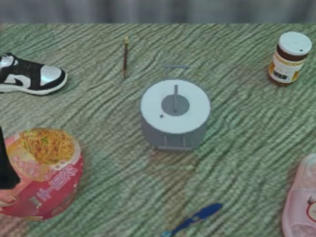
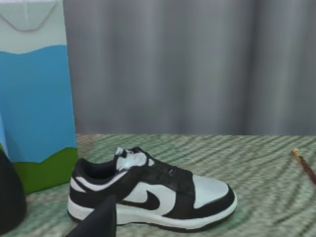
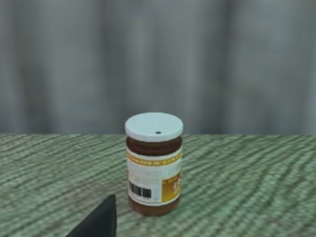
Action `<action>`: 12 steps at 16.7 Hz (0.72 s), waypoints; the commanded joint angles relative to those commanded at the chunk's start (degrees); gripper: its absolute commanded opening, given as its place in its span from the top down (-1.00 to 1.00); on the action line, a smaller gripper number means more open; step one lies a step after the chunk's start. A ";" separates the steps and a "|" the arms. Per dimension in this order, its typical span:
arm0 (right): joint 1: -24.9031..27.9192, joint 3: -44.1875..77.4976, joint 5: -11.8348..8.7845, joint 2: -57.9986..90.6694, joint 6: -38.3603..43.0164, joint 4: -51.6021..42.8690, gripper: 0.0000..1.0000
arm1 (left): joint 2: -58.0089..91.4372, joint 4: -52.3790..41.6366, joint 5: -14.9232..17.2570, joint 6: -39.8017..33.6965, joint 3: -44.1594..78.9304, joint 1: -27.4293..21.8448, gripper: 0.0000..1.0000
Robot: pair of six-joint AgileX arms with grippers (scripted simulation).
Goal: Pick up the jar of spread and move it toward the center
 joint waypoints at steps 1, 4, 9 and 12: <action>0.00 0.00 0.00 0.00 0.00 0.00 -1.00 | 0.00 0.00 0.00 0.00 0.00 0.00 -1.00; -0.04 0.93 0.11 0.89 -0.02 -0.61 -1.00 | 0.00 0.00 0.00 0.00 0.00 0.00 -1.00; -0.11 10.81 0.79 10.85 -0.27 -7.20 -1.00 | 0.00 0.00 0.00 0.00 0.00 0.00 -1.00; 0.02 20.92 1.22 21.46 -0.55 -13.96 -1.00 | 0.00 0.00 0.00 0.00 0.00 0.00 -1.00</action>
